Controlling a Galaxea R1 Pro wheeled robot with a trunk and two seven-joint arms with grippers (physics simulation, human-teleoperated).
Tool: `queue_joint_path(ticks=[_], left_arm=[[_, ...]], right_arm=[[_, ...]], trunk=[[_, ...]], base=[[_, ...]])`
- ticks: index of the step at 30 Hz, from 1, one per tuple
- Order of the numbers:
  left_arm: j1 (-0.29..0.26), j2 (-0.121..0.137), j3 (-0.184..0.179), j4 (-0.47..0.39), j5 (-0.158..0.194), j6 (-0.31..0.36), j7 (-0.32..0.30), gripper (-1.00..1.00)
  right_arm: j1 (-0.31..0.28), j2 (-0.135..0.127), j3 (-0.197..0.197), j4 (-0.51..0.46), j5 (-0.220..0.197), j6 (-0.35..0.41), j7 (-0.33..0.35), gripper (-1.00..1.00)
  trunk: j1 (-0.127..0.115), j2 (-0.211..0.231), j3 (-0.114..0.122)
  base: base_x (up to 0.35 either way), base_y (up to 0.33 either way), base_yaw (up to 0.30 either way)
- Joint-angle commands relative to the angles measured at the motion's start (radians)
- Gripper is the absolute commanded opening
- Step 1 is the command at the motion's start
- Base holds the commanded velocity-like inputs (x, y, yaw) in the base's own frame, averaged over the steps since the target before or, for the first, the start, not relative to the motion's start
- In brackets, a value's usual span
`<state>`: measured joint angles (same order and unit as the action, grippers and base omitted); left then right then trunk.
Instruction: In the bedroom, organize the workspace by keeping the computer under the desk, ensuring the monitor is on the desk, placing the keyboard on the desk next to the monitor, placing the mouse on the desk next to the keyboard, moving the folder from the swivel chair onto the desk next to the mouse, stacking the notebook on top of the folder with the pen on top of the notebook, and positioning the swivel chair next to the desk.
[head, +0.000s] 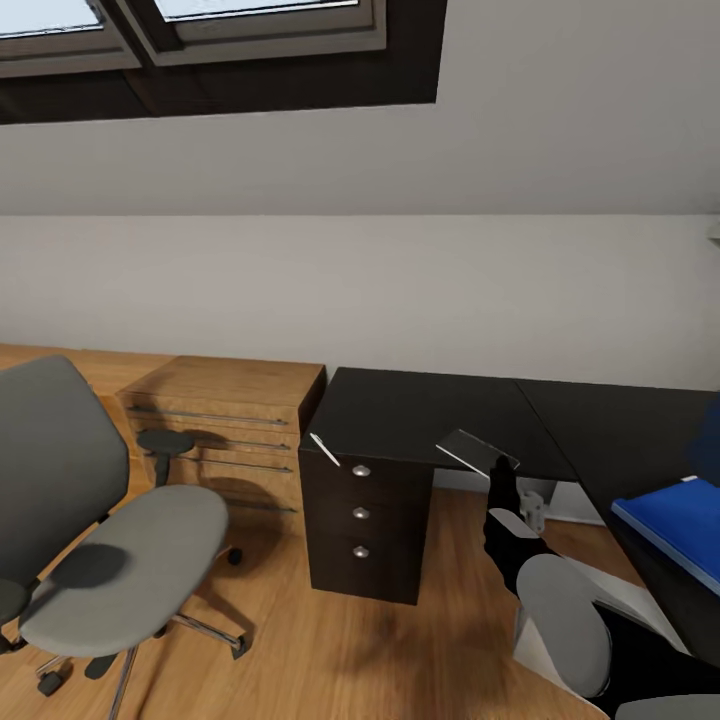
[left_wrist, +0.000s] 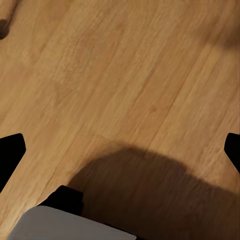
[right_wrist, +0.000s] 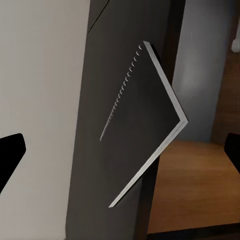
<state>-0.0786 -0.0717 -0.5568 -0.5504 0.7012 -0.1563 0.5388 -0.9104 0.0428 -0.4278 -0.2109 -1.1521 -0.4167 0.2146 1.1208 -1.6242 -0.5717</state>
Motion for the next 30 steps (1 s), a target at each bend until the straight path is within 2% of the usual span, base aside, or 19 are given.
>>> queue_joint_path(ticks=[1, 21, 30], left_arm=[[-0.001, 0.001, -0.009, 0.000, 0.011, -0.016, 0.006, 1.00], [-0.001, 0.001, -0.011, 0.000, 0.011, -0.034, 0.004, 1.00], [-0.001, 0.001, -0.013, -0.001, 0.011, -0.034, 0.003, 1.00]], right_arm=[[-0.001, 0.000, 0.000, 0.001, -0.011, -0.002, 0.008, 1.00], [-0.001, 0.000, 0.000, 0.002, -0.011, -0.002, 0.008, 1.00], [-0.001, -0.004, -0.001, 0.001, -0.011, -0.002, 0.008, 1.00]], trunk=[[0.000, -0.001, -0.001], [0.073, -0.134, -0.061], [0.073, -0.134, -0.061]], base=[[0.000, 0.000, -0.006], [0.000, 0.000, -0.001], [0.000, 0.000, 0.000]])
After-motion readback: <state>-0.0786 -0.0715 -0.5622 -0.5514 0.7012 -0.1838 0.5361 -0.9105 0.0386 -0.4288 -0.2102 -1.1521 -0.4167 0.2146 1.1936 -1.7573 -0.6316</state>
